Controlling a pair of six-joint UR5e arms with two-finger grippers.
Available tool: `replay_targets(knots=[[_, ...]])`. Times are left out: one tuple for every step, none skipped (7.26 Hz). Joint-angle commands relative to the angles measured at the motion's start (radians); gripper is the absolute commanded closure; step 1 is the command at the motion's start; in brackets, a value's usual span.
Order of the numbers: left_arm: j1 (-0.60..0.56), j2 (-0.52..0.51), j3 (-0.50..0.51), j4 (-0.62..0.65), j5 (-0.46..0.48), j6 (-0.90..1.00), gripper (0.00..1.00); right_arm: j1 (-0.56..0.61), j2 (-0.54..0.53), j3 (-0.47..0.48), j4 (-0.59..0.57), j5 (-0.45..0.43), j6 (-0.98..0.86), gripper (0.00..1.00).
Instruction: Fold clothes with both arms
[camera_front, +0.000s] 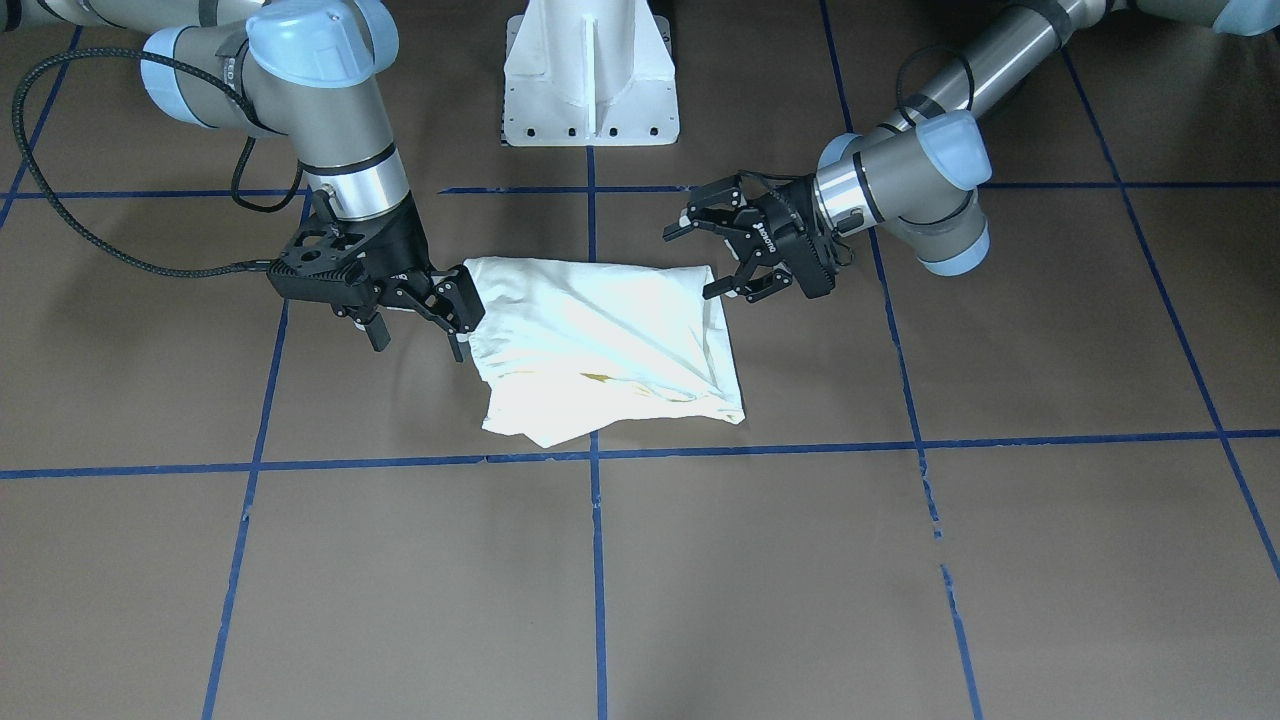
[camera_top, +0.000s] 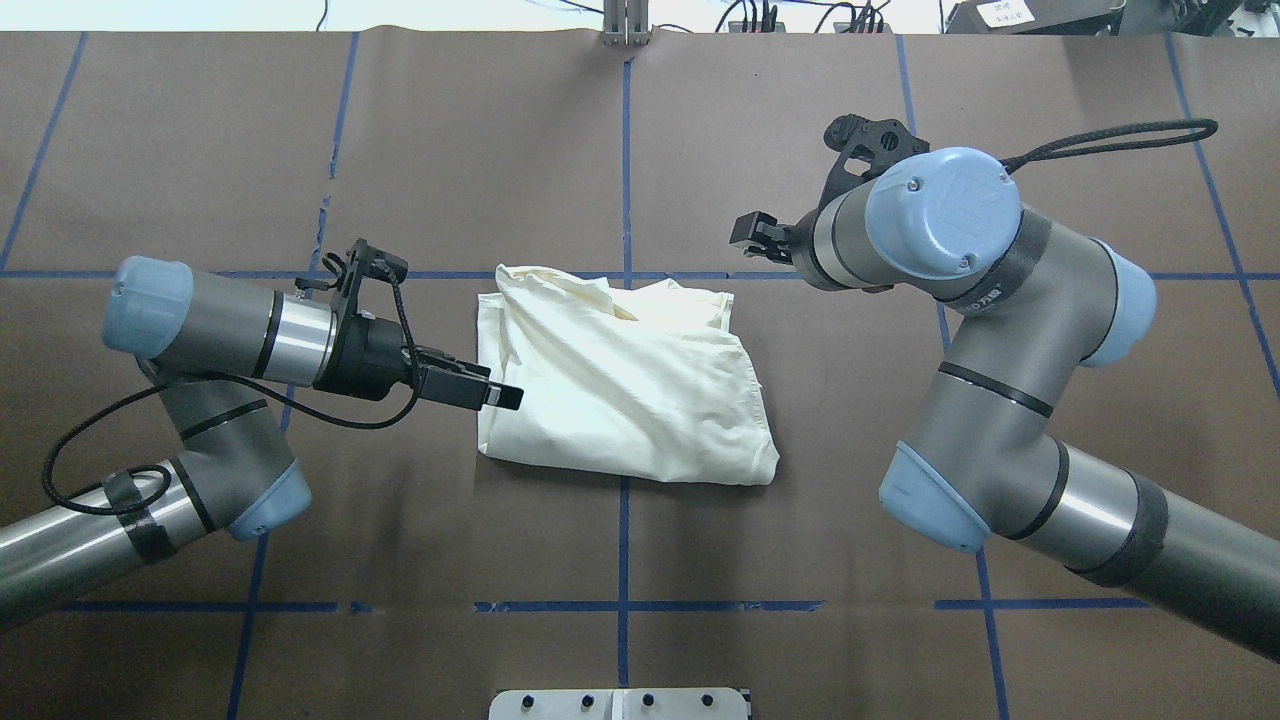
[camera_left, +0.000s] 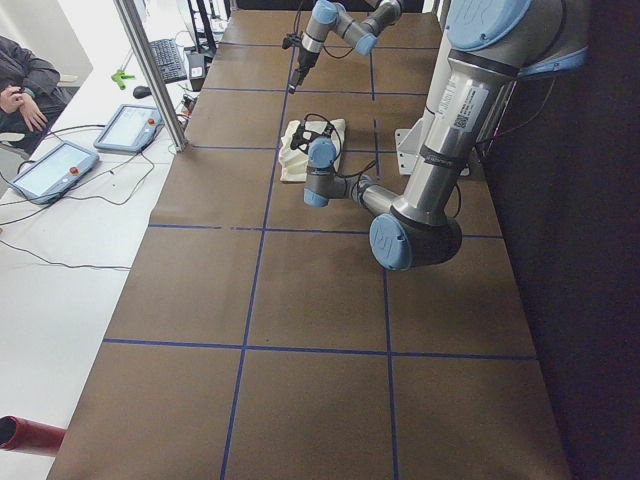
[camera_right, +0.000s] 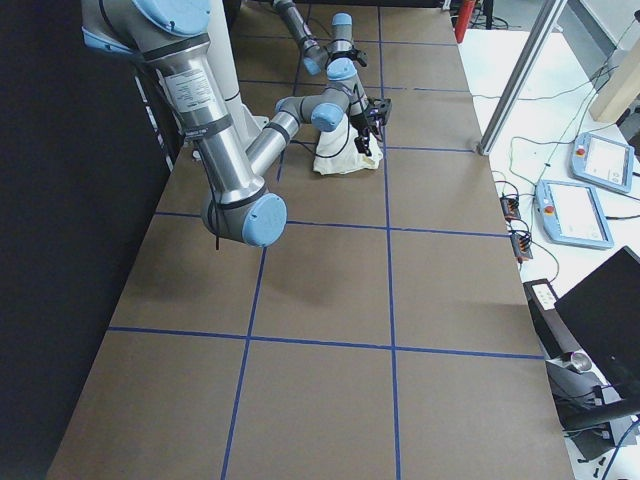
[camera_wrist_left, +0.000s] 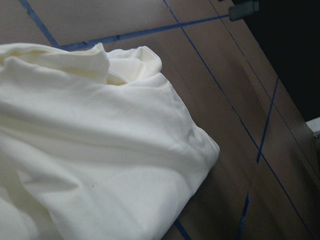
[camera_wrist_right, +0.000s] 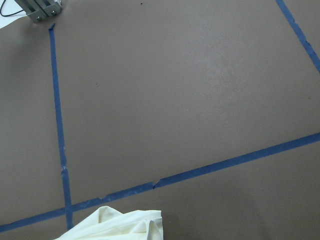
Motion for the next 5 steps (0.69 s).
replay_targets(knots=[[0.109, -0.005, 0.002, 0.000, 0.168, -0.153, 0.00, 0.001, 0.000, 0.000, 0.002, 0.000, 0.000, 0.00], [0.131, -0.001, 0.003, 0.000, 0.200, -0.155, 0.00, 0.001, 0.000, 0.000, 0.002, 0.000, 0.000, 0.00], [0.131, 0.013, 0.014, 0.000, 0.202, -0.155, 0.00, 0.001, 0.000, 0.000, 0.002, 0.000, 0.000, 0.00], [0.131, 0.046, 0.013, -0.009, 0.202, -0.154, 0.00, 0.001, 0.000, 0.000, 0.002, 0.000, 0.000, 0.00], [0.131, 0.080, 0.025, -0.073, 0.200, -0.152, 0.00, 0.001, 0.002, 0.002, 0.002, 0.000, 0.000, 0.00]])
